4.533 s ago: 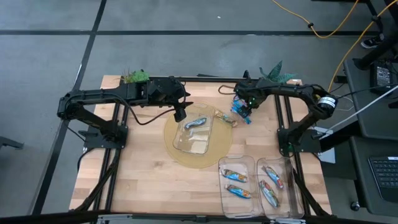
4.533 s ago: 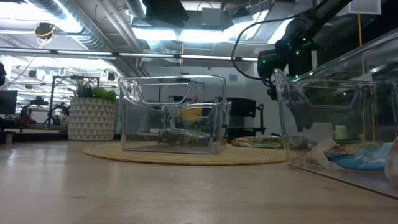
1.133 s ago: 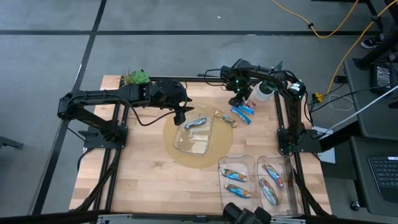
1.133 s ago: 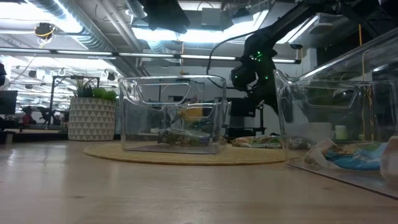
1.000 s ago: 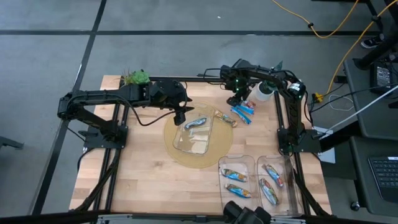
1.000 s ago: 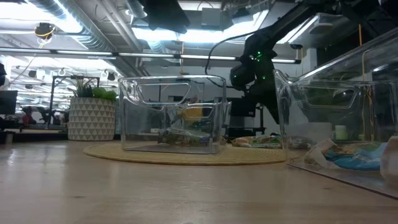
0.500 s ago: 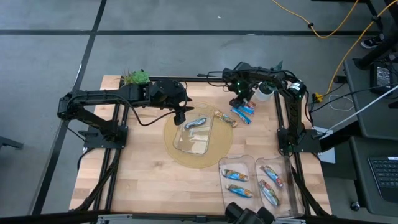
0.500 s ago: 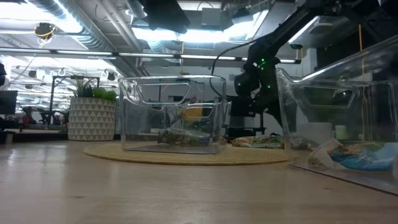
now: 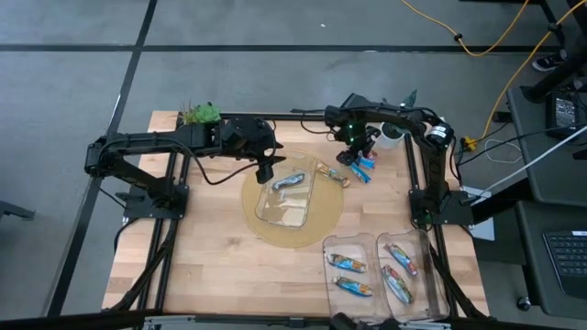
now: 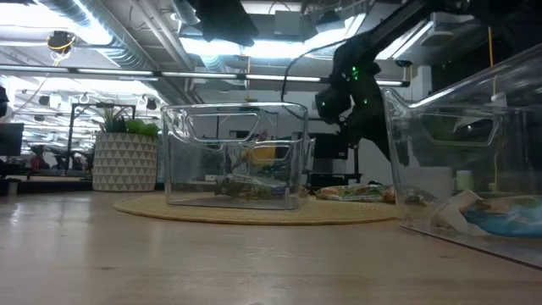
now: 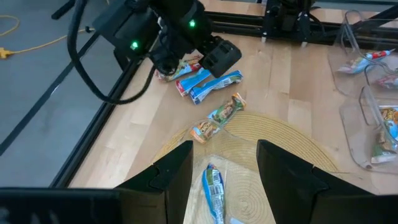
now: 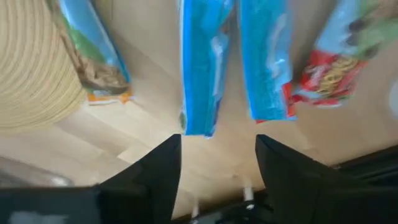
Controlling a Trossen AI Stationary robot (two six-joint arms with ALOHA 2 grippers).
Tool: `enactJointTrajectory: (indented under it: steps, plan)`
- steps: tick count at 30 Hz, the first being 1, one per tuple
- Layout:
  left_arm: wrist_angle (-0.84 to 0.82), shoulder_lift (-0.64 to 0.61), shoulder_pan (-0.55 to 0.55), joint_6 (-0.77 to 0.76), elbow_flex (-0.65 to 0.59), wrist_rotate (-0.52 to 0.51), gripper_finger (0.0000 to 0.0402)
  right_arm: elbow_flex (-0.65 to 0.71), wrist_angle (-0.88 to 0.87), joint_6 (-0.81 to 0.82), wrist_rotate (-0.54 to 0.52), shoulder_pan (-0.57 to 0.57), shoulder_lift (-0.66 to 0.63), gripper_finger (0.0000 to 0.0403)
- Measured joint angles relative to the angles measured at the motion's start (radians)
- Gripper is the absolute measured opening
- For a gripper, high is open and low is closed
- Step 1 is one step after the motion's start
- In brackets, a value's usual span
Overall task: Pick and place Granola Bars by type
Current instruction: Put the yellow granola bar pack into the bottom left transparent bin
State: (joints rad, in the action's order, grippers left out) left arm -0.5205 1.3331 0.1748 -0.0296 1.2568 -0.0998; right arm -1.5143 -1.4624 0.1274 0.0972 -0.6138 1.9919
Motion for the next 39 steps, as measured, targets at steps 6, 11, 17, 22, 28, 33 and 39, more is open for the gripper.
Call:
enactJointTrajectory:
  steps: [6, 11, 17, 22, 28, 33, 39]
  plan:
    - [0.0, 0.0, 0.007, 0.011, 0.0, 0.021, 0.0169, -0.002, 0.055, 0.045, 0.047, 0.035, -0.066, 0.0207]
    - [0.0, 0.0, 0.007, 0.017, 0.0, 0.024, 0.0169, 0.009, 0.106, 0.054, 0.107, 0.083, -0.057, 0.0207]
    - [-0.009, 0.0, 0.004, 0.009, 0.0, 0.024, 0.0169, 0.167, 0.269, 0.093, 0.132, 0.092, -0.054, 0.0207]
    - [-0.014, 0.0, 0.003, 0.002, 0.0, 0.04, 0.0169, 0.295, 0.371, 0.102, 0.141, 0.062, -0.053, 0.0207]
    - [-0.004, 0.0, 0.007, 0.002, 0.0, 0.042, 0.0169, 0.319, 0.425, 0.11, 0.14, 0.02, -0.053, 0.0207]
    - [0.001, 0.0, 0.007, 0.001, 0.0, 0.042, 0.0169, 0.278, 0.427, 0.128, 0.134, 0.001, -0.053, 0.0207]
    - [0.001, 0.0, 0.007, 0.0, 0.0, 0.039, 0.0169, 0.234, 0.425, 0.129, 0.133, 0.001, -0.053, 0.0207]
